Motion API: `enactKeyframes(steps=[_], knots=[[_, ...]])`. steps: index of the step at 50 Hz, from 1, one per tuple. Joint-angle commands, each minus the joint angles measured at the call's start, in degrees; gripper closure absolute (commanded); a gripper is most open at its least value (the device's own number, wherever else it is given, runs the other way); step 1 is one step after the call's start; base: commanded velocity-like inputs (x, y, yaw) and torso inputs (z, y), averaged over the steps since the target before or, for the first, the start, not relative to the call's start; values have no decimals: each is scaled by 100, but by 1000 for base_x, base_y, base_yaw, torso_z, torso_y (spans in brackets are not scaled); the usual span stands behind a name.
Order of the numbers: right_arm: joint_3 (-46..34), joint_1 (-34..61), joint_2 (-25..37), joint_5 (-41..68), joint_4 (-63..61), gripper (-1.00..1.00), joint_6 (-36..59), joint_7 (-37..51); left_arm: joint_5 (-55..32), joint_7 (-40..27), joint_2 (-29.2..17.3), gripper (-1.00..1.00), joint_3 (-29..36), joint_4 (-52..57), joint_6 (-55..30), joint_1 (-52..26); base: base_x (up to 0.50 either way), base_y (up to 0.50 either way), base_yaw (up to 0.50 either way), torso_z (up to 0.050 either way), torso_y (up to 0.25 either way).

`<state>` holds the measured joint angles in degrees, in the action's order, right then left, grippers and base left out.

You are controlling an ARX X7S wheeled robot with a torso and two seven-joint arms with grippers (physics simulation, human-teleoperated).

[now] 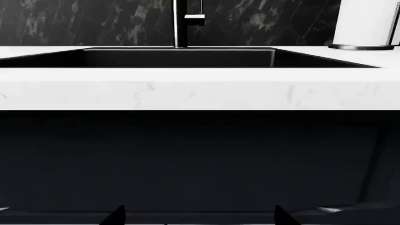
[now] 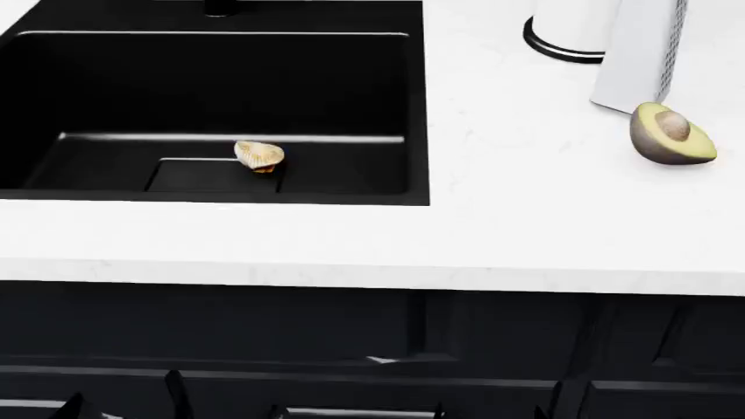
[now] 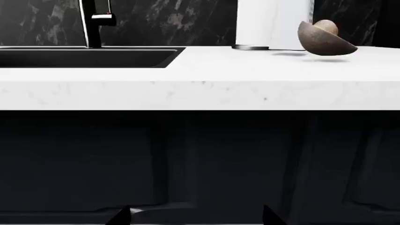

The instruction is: Turn on the sink faucet.

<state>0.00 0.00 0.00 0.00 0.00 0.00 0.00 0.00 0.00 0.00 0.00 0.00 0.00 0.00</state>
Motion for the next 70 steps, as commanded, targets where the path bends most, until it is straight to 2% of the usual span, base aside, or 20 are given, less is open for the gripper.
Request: enactKeyframes(steps=[1, 18, 49, 58, 70], knots=[[-111, 6, 90, 102, 13, -100, -22, 101, -108, -105, -95, -100, 80, 8, -7, 9, 0, 0, 0, 0, 0], [-424, 16, 341, 358, -21, -100, -87, 289, -359, -409, -338, -100, 265, 62, 8, 66, 0, 4, 0, 0, 0], [-692, 15, 560, 410, -66, -100, -76, 663, -588, -637, -566, -100, 551, 93, -92, 53, 0, 485, 0, 0, 0], [-750, 18, 614, 455, -76, -100, -91, 738, -514, -787, -583, -100, 684, 26, -247, -33, 0, 0, 0, 0, 0], [-822, 30, 678, 513, -78, -100, -88, 810, -731, -673, -658, -100, 741, 80, 208, 57, 0, 0, 0, 1, 0]])
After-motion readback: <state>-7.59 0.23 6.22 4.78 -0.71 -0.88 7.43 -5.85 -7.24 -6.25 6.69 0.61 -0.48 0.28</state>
